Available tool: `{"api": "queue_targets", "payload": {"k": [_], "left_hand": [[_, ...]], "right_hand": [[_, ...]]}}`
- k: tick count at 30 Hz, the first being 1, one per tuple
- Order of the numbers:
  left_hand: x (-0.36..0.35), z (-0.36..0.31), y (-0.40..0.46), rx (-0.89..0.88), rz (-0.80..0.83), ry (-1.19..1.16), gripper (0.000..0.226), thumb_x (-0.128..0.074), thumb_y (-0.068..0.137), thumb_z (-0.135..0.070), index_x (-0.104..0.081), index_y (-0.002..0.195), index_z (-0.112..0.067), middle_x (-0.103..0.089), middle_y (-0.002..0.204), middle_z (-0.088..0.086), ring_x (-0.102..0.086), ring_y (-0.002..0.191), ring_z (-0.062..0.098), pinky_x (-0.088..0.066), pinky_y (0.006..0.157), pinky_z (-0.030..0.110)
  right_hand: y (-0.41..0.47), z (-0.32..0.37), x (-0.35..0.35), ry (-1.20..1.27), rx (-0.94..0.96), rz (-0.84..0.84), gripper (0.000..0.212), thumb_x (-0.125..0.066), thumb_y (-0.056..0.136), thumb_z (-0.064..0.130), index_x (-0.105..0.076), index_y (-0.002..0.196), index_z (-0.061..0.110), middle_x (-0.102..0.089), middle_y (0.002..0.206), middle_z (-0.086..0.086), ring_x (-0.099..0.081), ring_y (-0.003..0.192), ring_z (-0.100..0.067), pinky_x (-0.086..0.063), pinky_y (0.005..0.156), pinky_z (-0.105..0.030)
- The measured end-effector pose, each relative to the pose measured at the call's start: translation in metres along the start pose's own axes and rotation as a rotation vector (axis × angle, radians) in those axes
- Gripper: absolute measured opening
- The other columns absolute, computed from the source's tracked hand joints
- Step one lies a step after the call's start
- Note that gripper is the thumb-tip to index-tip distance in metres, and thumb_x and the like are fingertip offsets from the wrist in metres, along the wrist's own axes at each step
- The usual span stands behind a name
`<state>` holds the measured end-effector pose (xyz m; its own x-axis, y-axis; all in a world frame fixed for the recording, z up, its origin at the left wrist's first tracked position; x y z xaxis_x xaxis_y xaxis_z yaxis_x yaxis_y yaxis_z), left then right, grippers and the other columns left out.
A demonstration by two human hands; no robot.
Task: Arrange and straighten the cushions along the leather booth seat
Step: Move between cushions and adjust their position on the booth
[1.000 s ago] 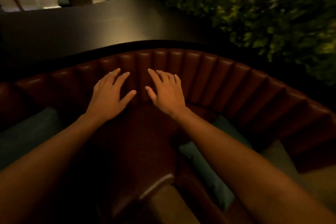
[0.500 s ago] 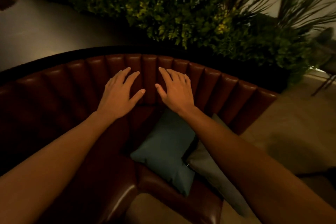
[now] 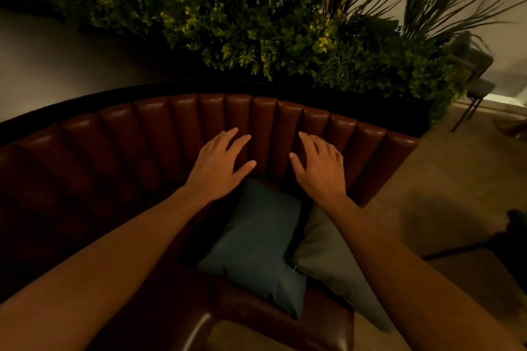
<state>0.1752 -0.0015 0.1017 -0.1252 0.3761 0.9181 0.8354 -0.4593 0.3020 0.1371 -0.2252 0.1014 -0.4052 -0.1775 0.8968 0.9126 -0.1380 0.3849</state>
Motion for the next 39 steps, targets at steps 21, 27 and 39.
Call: {"api": "queue_targets", "payload": {"k": [21, 27, 39], "left_hand": [[-0.216, -0.090, 0.046, 0.174, 0.426, -0.307, 0.072, -0.042, 0.098, -0.064, -0.017, 0.159, -0.035, -0.030, 0.162, 0.008, -0.039, 0.142, 0.032, -0.040, 0.111, 0.051], [-0.314, -0.130, 0.054, 0.272, 0.577, -0.415, 0.075, -0.043, 0.096, -0.065, -0.015, 0.159, -0.035, -0.030, 0.162, 0.009, -0.040, 0.142, 0.033, -0.040, 0.110, 0.048], [-0.464, -0.154, 0.072, 0.470, 0.599, -0.484, 0.097, -0.062, 0.083, -0.070, -0.013, 0.159, -0.035, -0.025, 0.164, 0.006, -0.036, 0.145, 0.034, -0.041, 0.110, 0.052]], "right_hand": [[-0.029, -0.174, -0.057, -0.012, -0.286, 0.151, 0.058, -0.048, 0.102, 0.053, -0.042, 0.153, 0.025, -0.051, 0.150, -0.007, -0.048, 0.135, -0.033, -0.043, 0.109, -0.055], [-0.040, -0.241, -0.091, -0.006, -0.330, 0.226, 0.063, -0.032, 0.101, 0.059, -0.039, 0.154, 0.025, -0.049, 0.150, -0.007, -0.049, 0.134, -0.032, -0.042, 0.109, -0.051], [-0.104, -0.368, -0.235, 0.051, -0.490, 0.449, 0.066, -0.033, 0.102, 0.060, -0.029, 0.160, 0.029, -0.033, 0.164, -0.004, -0.032, 0.149, -0.028, -0.034, 0.118, -0.045]]}}
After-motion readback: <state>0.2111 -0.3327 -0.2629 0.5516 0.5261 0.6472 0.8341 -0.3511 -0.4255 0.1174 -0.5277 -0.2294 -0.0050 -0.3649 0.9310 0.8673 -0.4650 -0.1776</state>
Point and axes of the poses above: each hand's wrist, its own y-axis towards the middle knuckle, its own x-axis out of the back of the hand, z = x × y, the point moved 9 cm from there along y, towards the middle knuckle
